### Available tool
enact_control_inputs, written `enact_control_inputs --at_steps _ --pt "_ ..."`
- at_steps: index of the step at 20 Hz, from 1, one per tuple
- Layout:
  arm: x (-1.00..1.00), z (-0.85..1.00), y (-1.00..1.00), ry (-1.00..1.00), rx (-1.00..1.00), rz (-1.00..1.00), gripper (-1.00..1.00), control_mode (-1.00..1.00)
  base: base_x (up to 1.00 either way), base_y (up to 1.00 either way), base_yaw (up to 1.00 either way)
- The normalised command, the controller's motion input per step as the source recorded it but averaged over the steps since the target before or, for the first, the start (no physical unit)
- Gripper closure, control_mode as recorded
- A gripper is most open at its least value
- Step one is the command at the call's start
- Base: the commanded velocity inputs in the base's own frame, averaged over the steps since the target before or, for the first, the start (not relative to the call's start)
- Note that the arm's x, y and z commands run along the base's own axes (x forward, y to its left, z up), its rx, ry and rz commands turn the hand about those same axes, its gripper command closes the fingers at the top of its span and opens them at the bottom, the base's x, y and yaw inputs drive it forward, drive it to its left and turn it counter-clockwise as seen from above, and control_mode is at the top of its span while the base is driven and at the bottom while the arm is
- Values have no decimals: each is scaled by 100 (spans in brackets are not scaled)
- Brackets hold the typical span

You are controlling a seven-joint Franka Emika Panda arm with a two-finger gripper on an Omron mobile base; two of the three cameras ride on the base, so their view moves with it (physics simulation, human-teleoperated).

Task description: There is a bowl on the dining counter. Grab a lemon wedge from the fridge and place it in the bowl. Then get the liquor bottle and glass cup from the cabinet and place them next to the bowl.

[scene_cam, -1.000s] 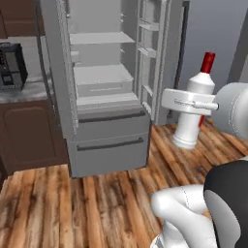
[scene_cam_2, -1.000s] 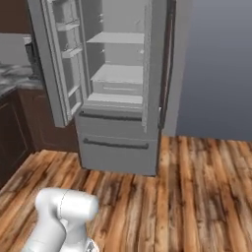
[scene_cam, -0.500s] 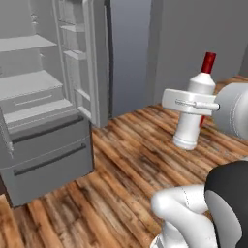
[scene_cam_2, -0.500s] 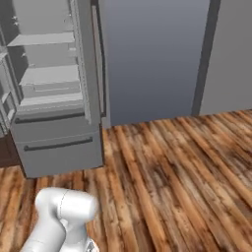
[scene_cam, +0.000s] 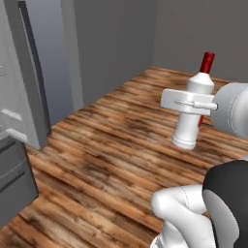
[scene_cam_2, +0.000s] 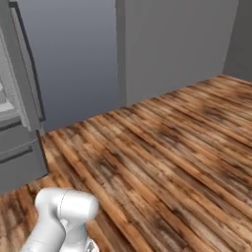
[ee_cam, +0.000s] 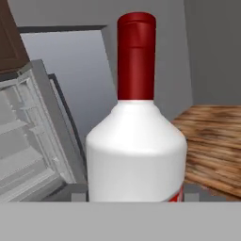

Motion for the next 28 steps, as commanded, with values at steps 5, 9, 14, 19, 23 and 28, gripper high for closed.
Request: enact_control_inputs --at_steps 5,9,14,19,23,28 --pt "0 0 0 0 0 0 100 100 19 -50 -61" --pt "0 0 0 0 0 0 100 100 32 -41 -61" --pt "0 0 0 0 0 0 100 100 56 -4 -56" --pt "0 0 0 0 0 0 100 100 80 9 -50" --pt "0 0 0 0 0 0 100 100 90 30 -48" --pt "0 0 0 0 0 0 100 100 100 63 -44"
